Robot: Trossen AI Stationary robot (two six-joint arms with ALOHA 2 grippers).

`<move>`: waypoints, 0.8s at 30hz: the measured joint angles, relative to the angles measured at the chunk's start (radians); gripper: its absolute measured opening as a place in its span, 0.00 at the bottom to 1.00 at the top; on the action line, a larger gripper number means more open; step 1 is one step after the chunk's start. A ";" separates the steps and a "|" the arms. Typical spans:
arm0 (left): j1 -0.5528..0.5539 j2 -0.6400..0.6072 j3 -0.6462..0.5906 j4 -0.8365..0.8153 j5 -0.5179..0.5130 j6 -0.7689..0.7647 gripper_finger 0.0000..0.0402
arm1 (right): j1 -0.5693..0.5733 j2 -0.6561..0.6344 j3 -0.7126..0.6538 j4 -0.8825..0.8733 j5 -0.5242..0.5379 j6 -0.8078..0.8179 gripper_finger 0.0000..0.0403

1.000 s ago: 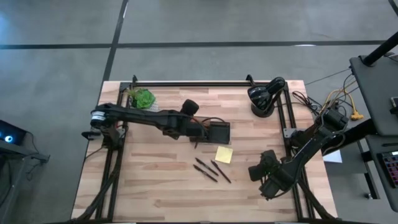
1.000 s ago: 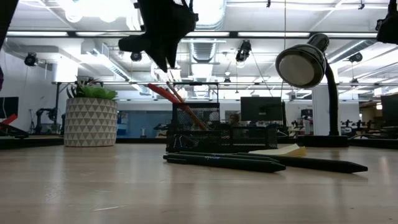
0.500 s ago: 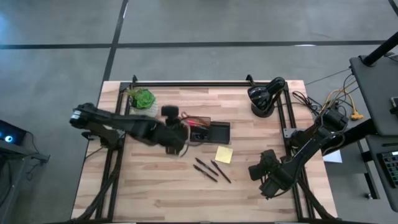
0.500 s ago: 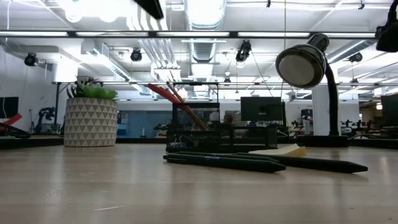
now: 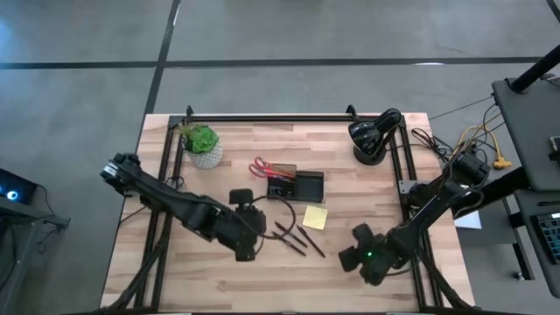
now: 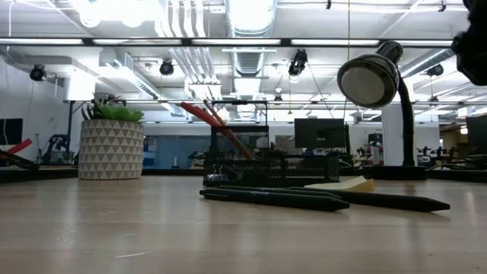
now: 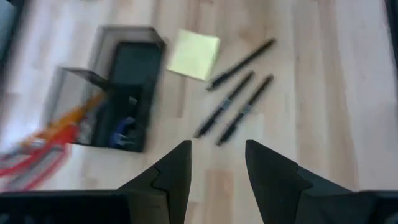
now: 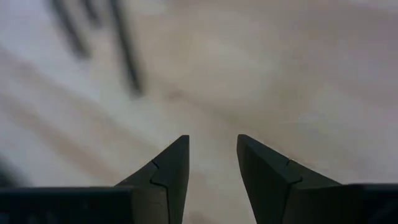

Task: Pick and place office supplies into organizer
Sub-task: Put the right black pen into the black desk organizer

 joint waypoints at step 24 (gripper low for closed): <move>-0.081 0.174 -0.070 0.050 0.054 -0.088 0.33 | -0.057 0.398 0.441 -0.298 0.038 -0.392 0.26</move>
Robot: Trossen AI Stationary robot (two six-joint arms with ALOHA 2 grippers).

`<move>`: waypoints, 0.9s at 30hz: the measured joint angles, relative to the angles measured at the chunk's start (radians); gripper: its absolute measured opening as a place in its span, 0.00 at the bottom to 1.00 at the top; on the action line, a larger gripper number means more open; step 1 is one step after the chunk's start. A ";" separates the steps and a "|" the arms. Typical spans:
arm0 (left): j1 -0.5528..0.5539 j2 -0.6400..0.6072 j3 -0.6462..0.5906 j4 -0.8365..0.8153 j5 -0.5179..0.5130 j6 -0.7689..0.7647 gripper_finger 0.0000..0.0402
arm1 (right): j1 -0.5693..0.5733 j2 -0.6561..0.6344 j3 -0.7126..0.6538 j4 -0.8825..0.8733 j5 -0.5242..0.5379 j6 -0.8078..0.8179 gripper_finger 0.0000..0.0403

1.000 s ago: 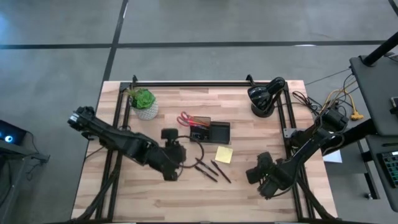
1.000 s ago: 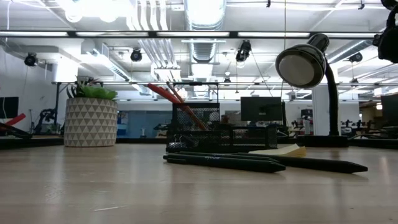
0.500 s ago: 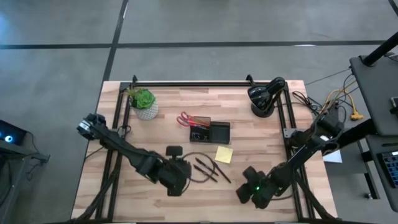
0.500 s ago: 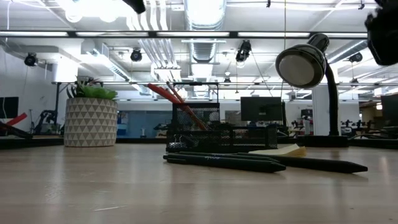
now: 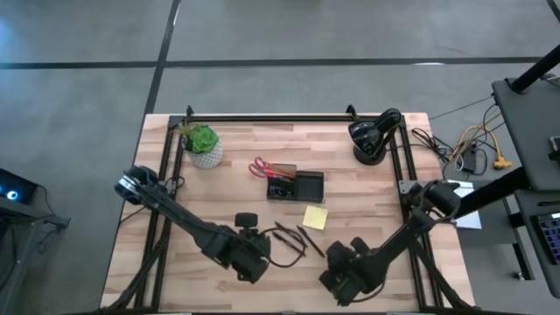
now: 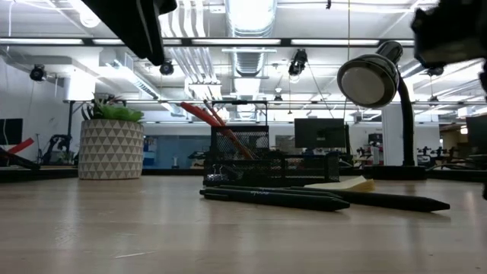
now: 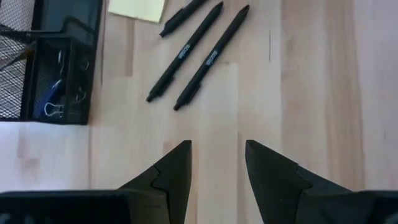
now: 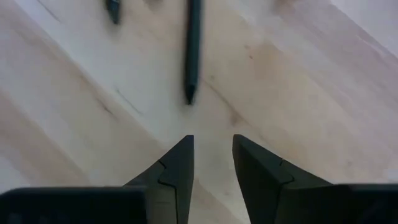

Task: Pick and place office supplies into organizer
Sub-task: Put the right black pen into the black desk organizer

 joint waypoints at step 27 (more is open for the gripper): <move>0.052 -0.155 -0.077 0.090 0.164 -0.073 0.33 | -0.351 0.002 0.123 -0.025 -0.165 -0.394 0.43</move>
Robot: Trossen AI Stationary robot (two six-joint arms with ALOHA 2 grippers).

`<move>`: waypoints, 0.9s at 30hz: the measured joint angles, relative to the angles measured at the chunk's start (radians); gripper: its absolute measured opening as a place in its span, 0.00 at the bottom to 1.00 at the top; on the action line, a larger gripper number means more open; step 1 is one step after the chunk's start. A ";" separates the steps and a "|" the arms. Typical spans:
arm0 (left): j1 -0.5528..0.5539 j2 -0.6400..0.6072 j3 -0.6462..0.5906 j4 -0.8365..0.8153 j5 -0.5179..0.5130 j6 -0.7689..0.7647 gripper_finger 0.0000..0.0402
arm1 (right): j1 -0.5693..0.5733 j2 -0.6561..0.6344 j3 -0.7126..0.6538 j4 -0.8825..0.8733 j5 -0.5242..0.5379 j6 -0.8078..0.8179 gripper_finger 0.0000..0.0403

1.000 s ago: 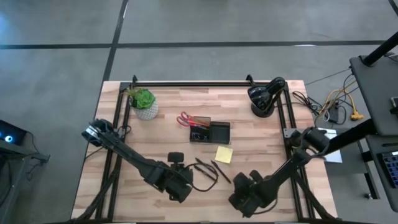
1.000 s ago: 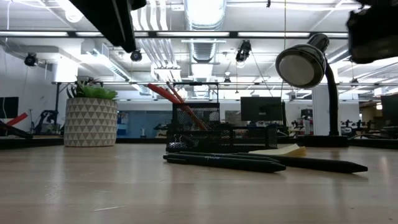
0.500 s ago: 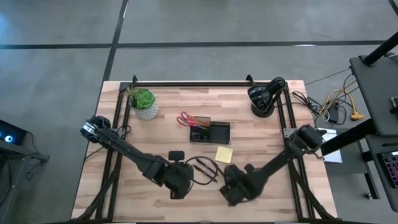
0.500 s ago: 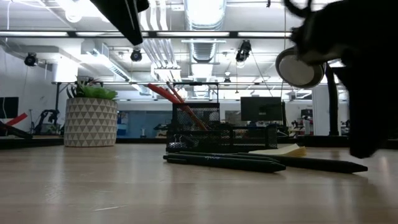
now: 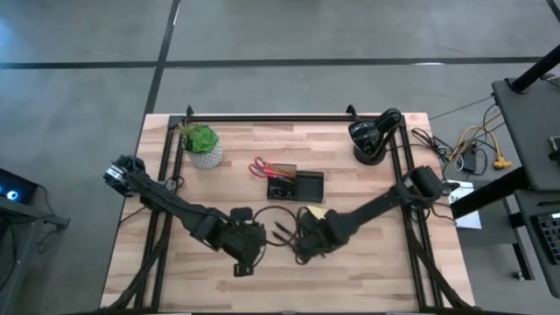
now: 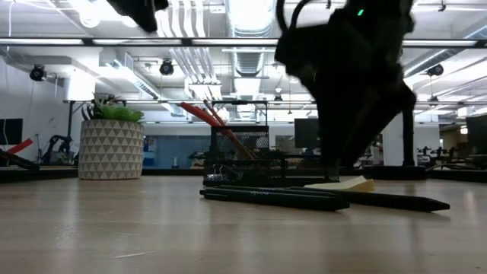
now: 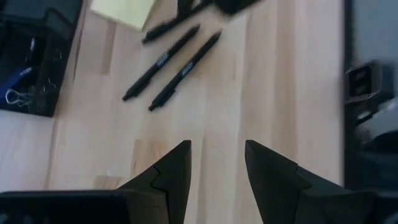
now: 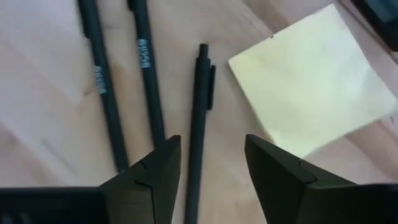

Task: Pick and place office supplies into organizer
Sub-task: Put the right black pen into the black desk organizer

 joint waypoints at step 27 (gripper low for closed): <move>0.000 -0.299 -0.178 0.164 -0.058 -0.086 0.33 | -0.064 0.033 -0.044 0.107 -0.048 -0.173 0.37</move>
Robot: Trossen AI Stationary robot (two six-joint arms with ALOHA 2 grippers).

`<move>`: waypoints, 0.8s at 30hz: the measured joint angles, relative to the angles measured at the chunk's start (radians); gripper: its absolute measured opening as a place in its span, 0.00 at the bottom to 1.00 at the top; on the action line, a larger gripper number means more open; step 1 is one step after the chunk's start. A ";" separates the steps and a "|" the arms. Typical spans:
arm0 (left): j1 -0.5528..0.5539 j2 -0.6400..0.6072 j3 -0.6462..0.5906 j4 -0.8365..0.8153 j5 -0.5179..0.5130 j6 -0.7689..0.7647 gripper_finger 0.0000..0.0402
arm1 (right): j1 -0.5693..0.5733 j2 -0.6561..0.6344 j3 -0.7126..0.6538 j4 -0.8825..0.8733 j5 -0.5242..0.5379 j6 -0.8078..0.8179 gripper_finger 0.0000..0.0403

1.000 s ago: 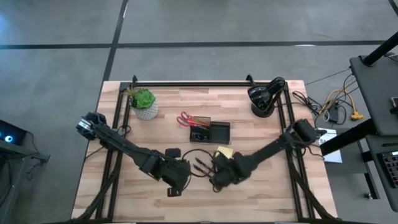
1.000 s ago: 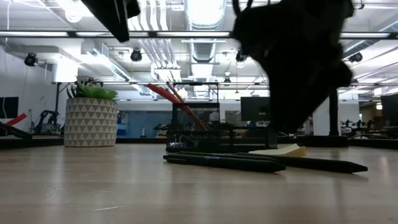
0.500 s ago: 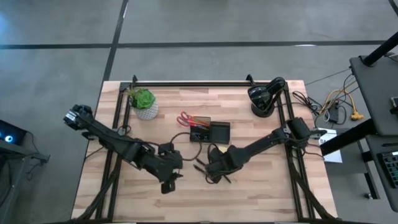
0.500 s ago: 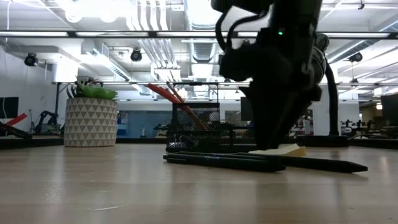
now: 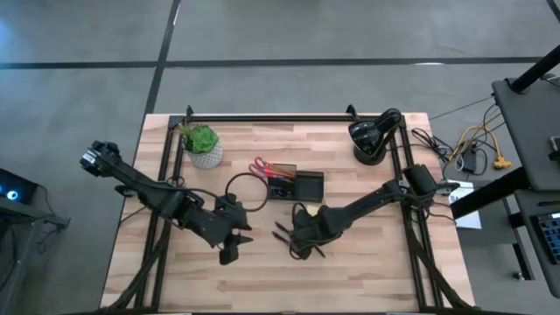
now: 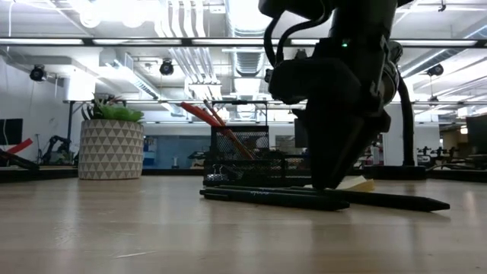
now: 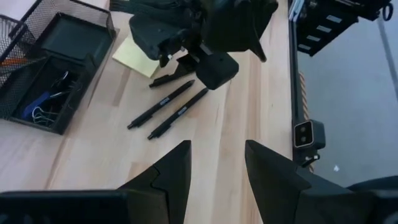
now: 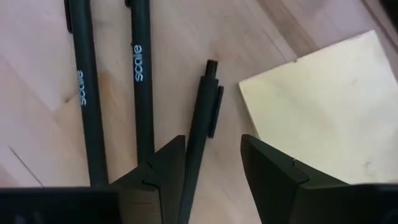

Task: Pick and place office supplies into organizer
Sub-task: Put the right black pen into the black desk organizer

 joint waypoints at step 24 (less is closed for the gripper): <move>0.000 -0.003 -0.034 -0.006 -0.026 0.001 0.33 | 0.002 0.031 -0.042 0.052 0.039 -0.073 0.25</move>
